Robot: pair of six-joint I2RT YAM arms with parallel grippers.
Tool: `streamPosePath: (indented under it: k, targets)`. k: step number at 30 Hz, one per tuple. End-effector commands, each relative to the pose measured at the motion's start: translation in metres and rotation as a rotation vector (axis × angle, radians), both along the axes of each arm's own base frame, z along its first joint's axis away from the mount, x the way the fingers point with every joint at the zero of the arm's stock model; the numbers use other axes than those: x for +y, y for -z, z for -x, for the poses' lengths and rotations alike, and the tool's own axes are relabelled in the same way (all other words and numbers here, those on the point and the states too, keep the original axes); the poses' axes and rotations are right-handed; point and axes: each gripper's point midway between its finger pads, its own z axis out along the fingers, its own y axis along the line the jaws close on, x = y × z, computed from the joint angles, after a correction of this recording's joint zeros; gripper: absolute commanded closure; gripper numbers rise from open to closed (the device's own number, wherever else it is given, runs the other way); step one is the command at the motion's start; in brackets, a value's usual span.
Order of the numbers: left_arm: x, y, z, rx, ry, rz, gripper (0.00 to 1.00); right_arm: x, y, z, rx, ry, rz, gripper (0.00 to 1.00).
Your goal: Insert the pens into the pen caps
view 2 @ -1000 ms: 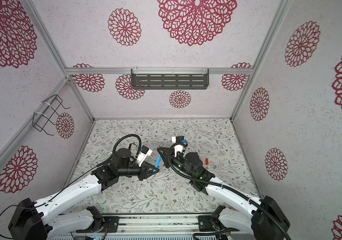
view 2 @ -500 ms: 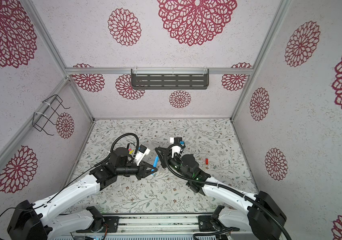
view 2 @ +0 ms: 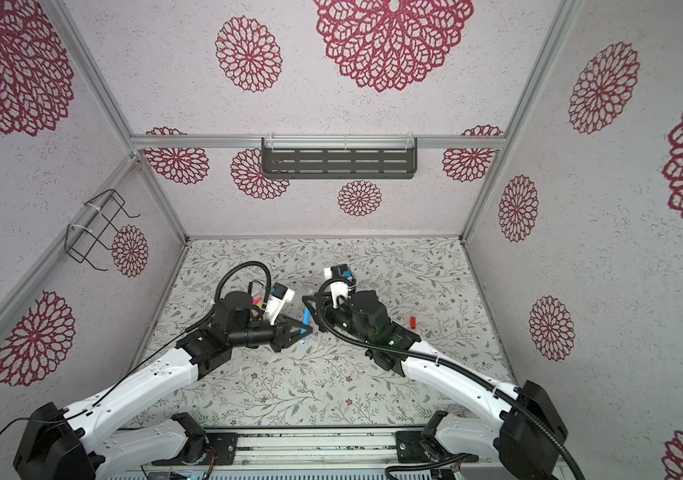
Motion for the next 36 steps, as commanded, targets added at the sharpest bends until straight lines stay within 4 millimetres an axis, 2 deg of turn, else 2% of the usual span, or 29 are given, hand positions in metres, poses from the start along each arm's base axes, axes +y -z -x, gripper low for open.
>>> streamPosePath:
  k: [1,3,6,17,23,28,36]
  targets:
    - [0.014,-0.063,-0.03,-0.23,-0.169,0.12,1.0,-0.01,0.031,0.043,0.149,-0.226,0.157,0.56]
    - [0.011,-0.051,-0.026,-0.219,-0.173,0.086,1.0,-0.017,0.005,0.032,0.105,-0.201,0.112,0.54]
    - [0.008,-0.041,-0.023,-0.21,-0.176,0.06,1.0,-0.023,-0.019,0.019,0.066,-0.168,0.066,0.53]
    - [0.003,-0.036,-0.02,-0.209,-0.167,0.048,1.0,-0.022,-0.077,-0.005,-0.01,-0.144,-0.032,0.53]
    - [-0.003,-0.033,-0.017,-0.205,-0.156,0.048,1.0,-0.006,-0.084,-0.011,-0.001,-0.203,-0.053,0.54]
    - [-0.006,-0.034,-0.015,-0.207,-0.151,0.05,1.0,0.004,-0.081,-0.015,0.023,-0.233,-0.07,0.55]
    - [-0.013,-0.033,-0.016,-0.205,-0.133,0.049,1.0,0.011,-0.073,-0.013,0.056,-0.268,-0.089,0.65]
